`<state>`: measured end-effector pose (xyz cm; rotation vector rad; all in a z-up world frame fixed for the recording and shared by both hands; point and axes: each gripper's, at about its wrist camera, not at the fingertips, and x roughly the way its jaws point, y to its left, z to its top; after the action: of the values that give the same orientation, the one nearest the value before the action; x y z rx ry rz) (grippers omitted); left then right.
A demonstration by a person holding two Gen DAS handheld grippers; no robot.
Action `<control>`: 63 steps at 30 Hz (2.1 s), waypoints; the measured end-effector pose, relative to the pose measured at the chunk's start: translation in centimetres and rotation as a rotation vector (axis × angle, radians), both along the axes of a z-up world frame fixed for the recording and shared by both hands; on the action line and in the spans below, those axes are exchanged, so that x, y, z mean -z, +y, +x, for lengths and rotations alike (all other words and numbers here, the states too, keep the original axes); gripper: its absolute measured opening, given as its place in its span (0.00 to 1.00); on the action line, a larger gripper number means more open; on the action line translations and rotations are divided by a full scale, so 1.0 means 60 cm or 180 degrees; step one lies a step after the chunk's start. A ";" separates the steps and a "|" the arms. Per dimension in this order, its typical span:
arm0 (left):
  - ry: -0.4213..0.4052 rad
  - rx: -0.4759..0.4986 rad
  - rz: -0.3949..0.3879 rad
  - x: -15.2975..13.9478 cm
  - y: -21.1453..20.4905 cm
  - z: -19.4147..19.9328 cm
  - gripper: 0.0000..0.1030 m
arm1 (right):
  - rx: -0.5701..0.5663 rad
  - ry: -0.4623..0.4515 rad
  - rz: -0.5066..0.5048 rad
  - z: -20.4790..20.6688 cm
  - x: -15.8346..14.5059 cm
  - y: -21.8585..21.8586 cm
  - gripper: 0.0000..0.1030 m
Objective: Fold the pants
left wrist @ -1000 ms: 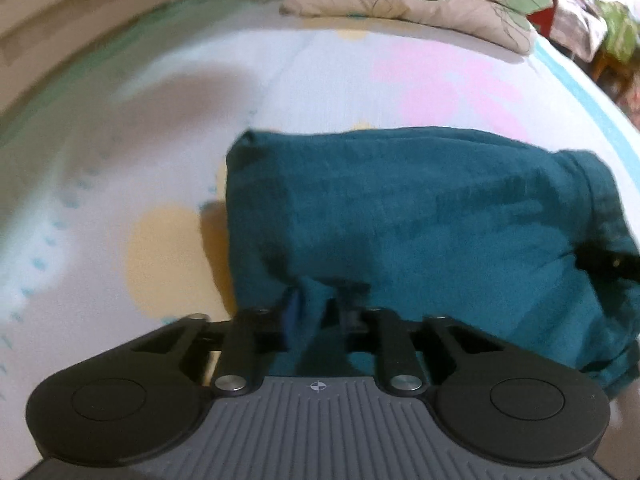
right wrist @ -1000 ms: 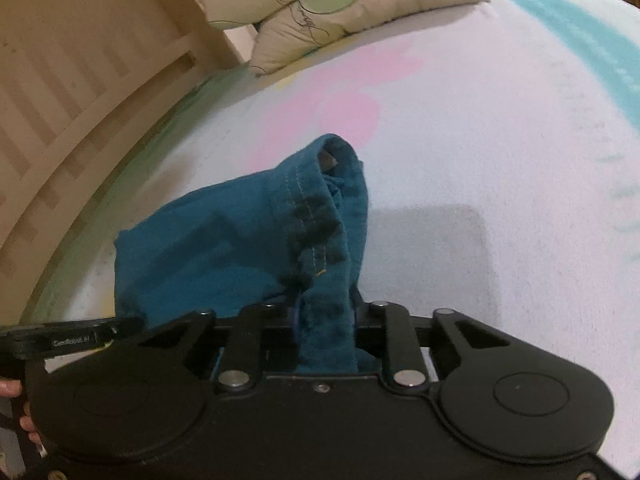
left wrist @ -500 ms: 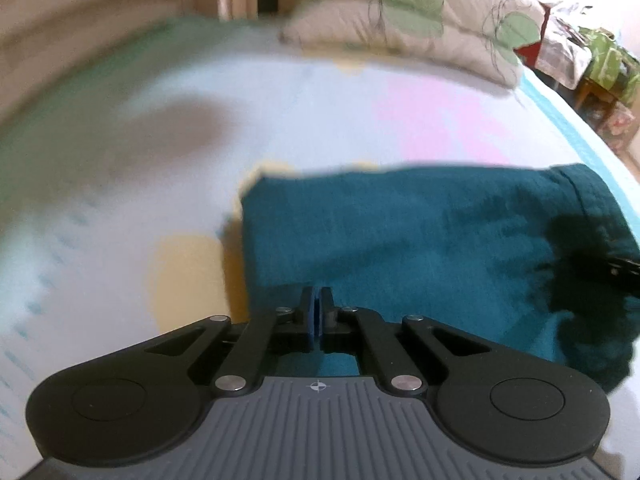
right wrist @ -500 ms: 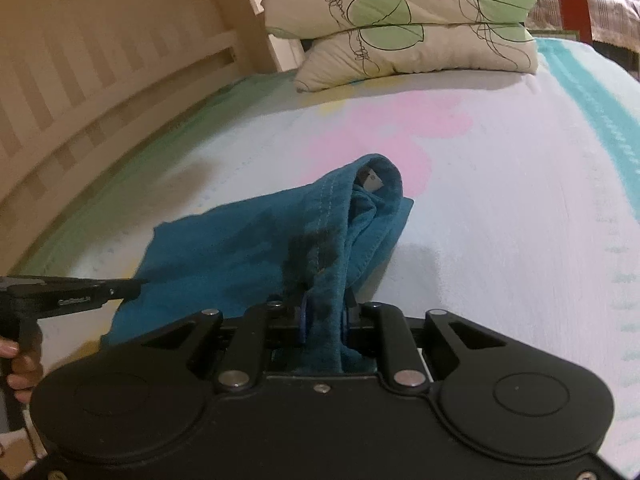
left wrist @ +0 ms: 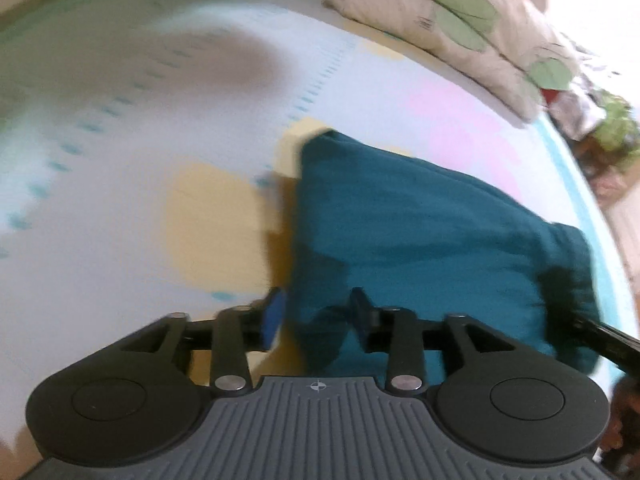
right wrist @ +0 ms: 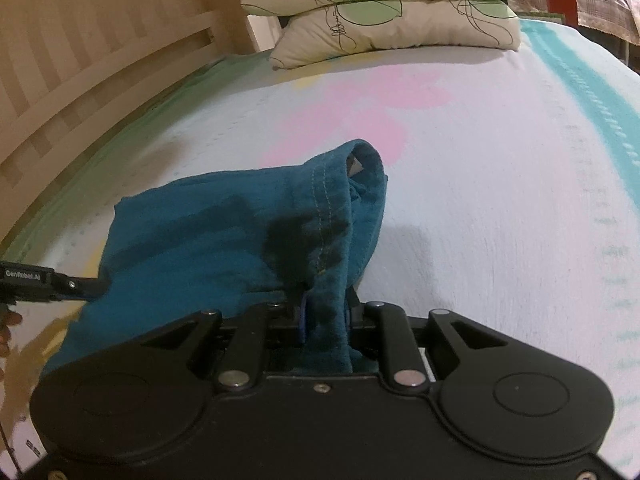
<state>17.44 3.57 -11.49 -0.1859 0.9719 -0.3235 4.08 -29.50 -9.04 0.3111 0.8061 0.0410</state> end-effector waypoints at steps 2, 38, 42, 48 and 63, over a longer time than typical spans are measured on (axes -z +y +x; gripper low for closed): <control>-0.0026 -0.0102 -0.0026 -0.002 0.011 -0.003 0.49 | -0.0018 -0.0016 0.0014 -0.002 0.001 -0.004 0.27; -0.0558 0.0400 0.0581 -0.054 -0.093 -0.014 0.07 | -0.0039 -0.0095 -0.0054 0.000 -0.033 0.025 0.22; -0.0718 0.0332 0.0398 -0.101 -0.053 -0.016 0.06 | -0.0167 -0.0181 -0.0227 0.020 -0.068 0.059 0.22; -0.0921 -0.0007 0.0546 -0.132 0.042 0.013 0.05 | -0.0474 -0.0294 -0.0160 0.101 -0.096 0.139 0.22; -0.0011 -0.0994 0.0250 -0.035 0.234 0.038 0.12 | -0.0152 0.0105 -0.0284 0.255 -0.031 0.238 0.38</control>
<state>19.73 17.60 -9.39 -0.2615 0.9344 0.0006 19.41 -15.20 -7.21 0.2088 0.8455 0.0448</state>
